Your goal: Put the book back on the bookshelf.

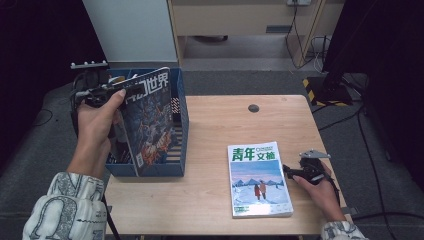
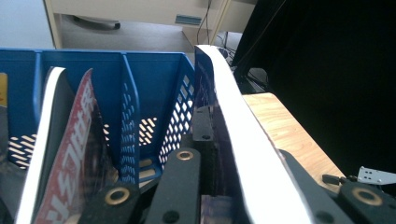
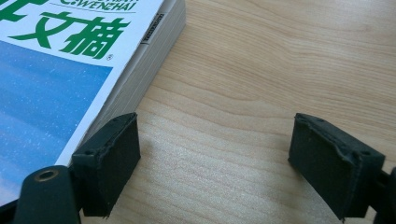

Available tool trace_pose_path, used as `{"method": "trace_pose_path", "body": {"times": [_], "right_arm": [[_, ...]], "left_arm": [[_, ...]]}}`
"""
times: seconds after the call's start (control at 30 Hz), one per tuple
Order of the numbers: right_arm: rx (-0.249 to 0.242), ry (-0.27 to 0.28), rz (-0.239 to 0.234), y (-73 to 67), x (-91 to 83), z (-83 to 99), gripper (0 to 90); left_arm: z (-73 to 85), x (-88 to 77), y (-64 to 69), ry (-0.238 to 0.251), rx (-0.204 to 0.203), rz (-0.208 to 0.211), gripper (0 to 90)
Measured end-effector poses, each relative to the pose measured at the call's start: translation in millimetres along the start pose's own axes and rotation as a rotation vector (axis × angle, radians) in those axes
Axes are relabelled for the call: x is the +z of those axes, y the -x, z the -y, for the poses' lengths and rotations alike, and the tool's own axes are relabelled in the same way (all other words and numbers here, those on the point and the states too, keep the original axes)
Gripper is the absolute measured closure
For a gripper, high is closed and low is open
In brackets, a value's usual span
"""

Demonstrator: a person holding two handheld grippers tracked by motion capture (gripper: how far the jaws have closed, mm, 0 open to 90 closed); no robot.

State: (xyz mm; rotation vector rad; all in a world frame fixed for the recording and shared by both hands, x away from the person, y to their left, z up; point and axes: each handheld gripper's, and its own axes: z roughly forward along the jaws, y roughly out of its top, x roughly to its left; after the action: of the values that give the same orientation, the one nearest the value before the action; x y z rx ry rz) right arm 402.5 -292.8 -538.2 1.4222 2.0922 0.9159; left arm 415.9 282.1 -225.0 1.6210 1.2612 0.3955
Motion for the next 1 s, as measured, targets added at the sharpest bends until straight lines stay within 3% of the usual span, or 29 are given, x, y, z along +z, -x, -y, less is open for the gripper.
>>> {"method": "trace_pose_path", "body": {"times": [0.23, 1.0], "right_arm": [[0.0, 0.0, 0.0, 0.0, 0.0, 0.0, 16.5], [0.001, 0.0, -0.002, 0.0, 0.0, 0.0, 16.5]], "left_arm": [[-0.3, -9.5, -7.7, 0.019, -0.021, -0.017, 82.2], [-2.6, -20.4, -18.4, 0.035, -0.027, -0.054, 82.2]]}}
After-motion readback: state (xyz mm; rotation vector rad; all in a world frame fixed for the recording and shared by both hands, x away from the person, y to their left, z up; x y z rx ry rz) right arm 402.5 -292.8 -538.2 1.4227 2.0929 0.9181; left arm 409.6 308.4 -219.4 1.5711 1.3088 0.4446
